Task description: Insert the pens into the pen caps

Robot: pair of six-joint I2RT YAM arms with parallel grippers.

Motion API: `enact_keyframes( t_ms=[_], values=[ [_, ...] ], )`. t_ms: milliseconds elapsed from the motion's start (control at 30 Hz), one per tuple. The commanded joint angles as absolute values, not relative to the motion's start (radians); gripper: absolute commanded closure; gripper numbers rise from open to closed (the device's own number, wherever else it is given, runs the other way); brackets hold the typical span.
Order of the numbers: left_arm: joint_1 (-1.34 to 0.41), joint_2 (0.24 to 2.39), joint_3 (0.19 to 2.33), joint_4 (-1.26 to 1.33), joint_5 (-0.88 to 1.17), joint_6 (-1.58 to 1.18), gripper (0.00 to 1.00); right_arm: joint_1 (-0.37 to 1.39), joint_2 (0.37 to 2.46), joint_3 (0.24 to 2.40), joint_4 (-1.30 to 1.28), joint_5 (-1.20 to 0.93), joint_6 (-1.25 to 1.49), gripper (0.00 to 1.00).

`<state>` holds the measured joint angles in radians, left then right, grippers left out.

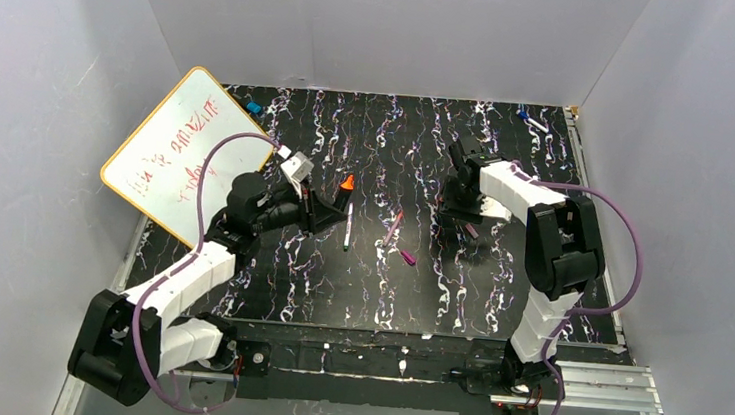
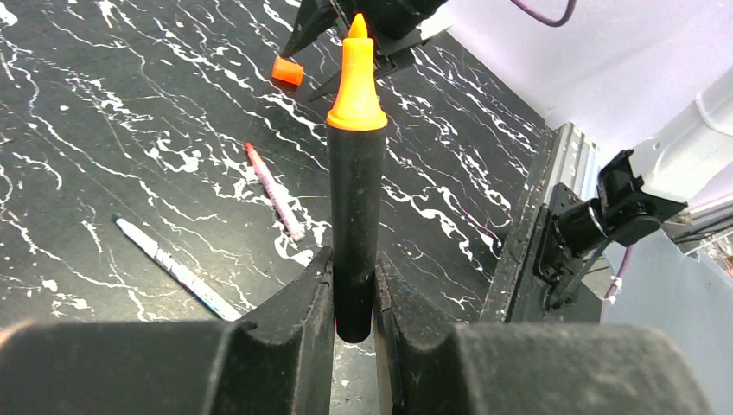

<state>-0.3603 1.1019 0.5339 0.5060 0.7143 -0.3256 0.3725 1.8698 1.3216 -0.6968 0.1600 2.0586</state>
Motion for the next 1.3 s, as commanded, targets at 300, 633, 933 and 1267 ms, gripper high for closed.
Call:
enact_keyframes(
  t_ms=[300,633,933,1267],
  values=[
    [-0.399,1.076,0.541,0.456,0.744,-0.300,1.00,0.346,1.908,1.291,-0.562,0.268,2.444,0.36],
    [-0.402,1.097,0.546,0.443,0.740,-0.289,1.00,0.329,1.944,1.291,-0.504,0.258,2.447,0.34],
    [-0.402,1.109,0.547,0.439,0.738,-0.285,1.00,0.321,1.938,1.244,-0.487,0.249,2.445,0.56],
    [-0.403,1.118,0.549,0.432,0.734,-0.281,1.00,0.319,1.923,1.204,-0.467,0.247,2.391,0.97]
  ],
)
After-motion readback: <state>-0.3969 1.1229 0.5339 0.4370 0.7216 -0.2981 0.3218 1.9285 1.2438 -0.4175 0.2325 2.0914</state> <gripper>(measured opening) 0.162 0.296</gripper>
